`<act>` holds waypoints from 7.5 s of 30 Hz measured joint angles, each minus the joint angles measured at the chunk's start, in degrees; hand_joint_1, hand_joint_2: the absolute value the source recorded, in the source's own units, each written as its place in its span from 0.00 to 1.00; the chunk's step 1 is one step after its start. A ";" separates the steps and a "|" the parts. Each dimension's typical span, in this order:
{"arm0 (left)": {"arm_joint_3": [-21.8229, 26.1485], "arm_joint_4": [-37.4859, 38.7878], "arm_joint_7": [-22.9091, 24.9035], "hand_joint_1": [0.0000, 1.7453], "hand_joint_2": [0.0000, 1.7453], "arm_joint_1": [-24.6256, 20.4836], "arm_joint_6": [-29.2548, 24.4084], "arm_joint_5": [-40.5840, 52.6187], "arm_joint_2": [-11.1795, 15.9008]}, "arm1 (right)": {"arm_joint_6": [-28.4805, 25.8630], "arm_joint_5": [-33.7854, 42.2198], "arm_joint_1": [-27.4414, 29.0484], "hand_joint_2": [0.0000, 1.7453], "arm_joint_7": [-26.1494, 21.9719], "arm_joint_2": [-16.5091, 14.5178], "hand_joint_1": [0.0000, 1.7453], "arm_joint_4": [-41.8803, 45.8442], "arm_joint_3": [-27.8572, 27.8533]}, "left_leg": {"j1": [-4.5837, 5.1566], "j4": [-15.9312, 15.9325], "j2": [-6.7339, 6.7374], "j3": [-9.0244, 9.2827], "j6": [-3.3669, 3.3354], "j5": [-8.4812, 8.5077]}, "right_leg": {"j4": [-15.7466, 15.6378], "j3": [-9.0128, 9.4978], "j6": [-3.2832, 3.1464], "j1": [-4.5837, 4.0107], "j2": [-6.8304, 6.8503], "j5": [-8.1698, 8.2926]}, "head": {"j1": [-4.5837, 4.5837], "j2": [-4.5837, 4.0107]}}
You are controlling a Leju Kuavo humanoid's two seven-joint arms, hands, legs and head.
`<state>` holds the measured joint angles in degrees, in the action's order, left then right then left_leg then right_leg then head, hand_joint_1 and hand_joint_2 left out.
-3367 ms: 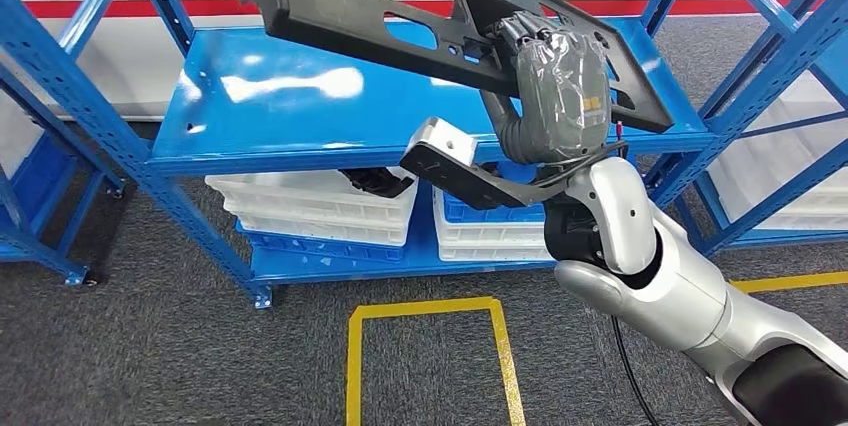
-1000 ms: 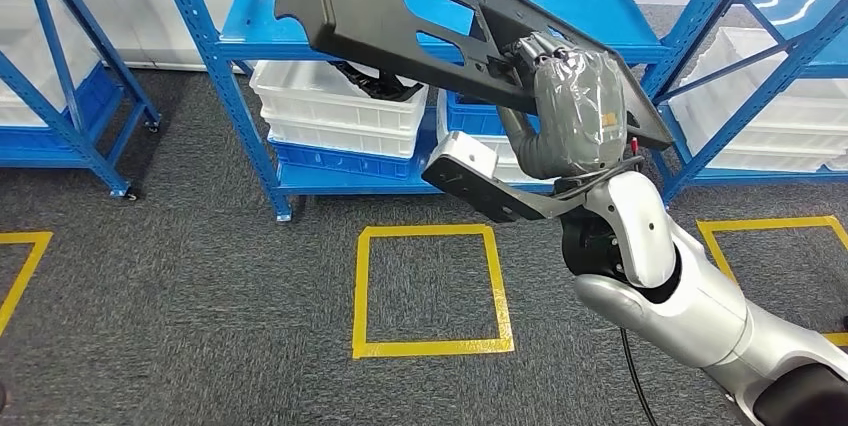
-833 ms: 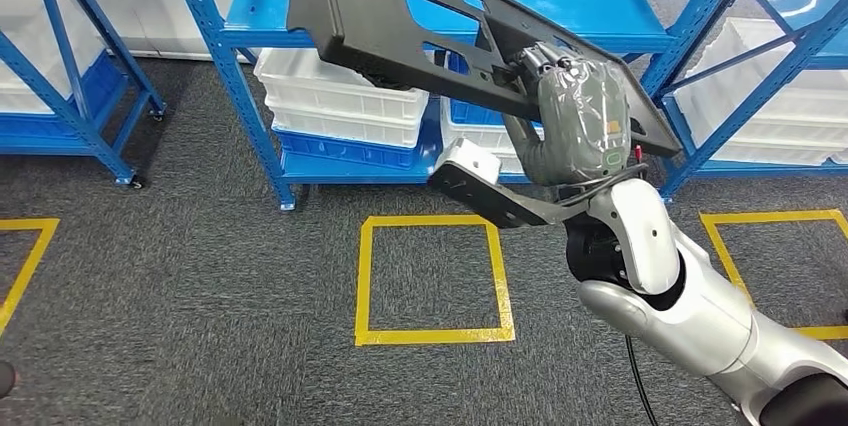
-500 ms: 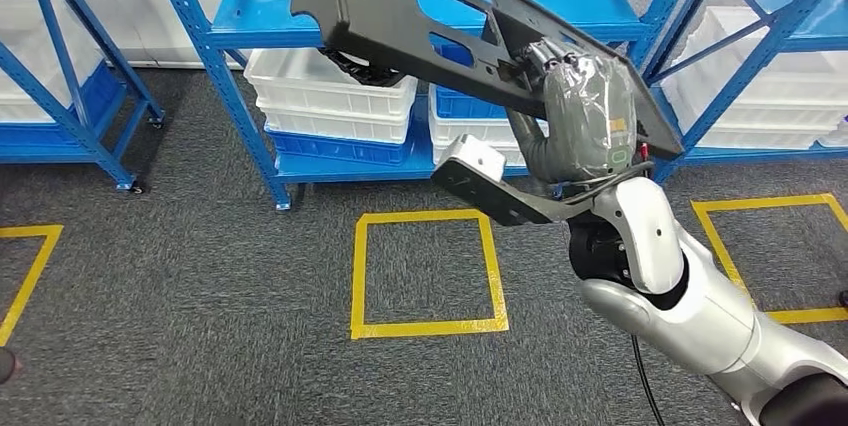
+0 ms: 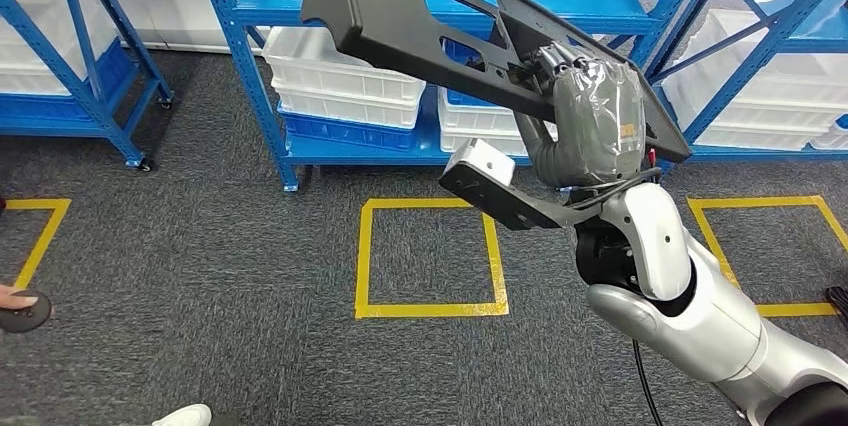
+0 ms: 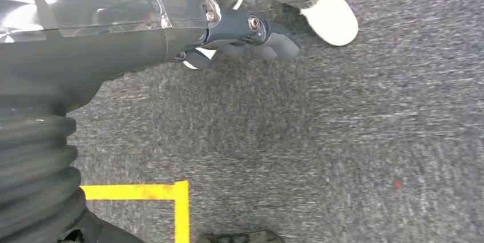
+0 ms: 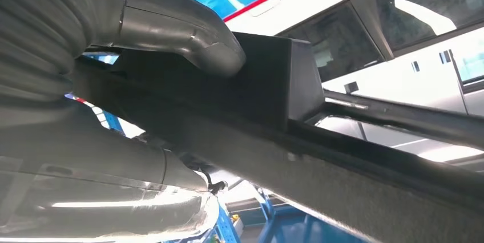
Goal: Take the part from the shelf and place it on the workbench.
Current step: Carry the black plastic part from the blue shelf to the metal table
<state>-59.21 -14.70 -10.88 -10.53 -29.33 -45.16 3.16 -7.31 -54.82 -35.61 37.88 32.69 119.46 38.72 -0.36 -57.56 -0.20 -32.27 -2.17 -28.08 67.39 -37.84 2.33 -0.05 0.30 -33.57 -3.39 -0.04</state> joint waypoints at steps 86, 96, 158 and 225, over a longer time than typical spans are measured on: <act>3.08 0.07 -4.15 0.00 1.00 1.06 0.60 -1.03 -0.45 | 3.76 3.74 6.33 1.00 0.00 7.00 1.00 13.11 -14.94 | -0.50 -1.01 -5.69 -2.22 1.60 0.95 | -10.39 5.42 -1.80 0.53 -6.70 5.54 | 0.71 0.00; 4.29 0.26 -4.44 0.00 1.00 1.17 0.81 -1.27 -0.89 | 2.57 2.73 6.72 1.00 0.00 8.24 1.00 17.00 -17.57 | -0.64 0.28 3.70 -0.06 1.07 -0.17 | 0.85 -1.11 0.66 1.10 -0.10 2.58 | -0.98 0.00; 6.75 0.74 -5.01 0.00 1.00 1.00 1.22 -1.54 -2.83 | 34.90 -24.37 -7.47 1.00 -11.56 1.94 1.00 16.61 10.73 | -0.18 0.53 6.13 -0.04 1.24 -0.15 | -1.86 -0.47 -0.64 0.37 0.22 4.59 | -1.87 0.00; 6.88 1.10 -6.05 0.00 1.00 1.14 1.36 -1.49 -2.95 | 31.99 -24.19 -1.40 1.00 -4.31 7.47 1.00 15.43 7.50 | -0.26 1.97 7.01 3.09 2.93 -1.73 | -12.22 5.24 -1.80 -0.23 2.14 7.38 | -1.17 0.00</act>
<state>-52.33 -13.60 -16.94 -9.39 -27.98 -46.64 0.21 24.69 -79.01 -37.01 33.57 40.16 134.89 46.22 -0.62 -55.59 6.81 -29.18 0.76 -29.82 55.16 -32.60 0.53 -0.28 2.44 -26.19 -4.57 -0.04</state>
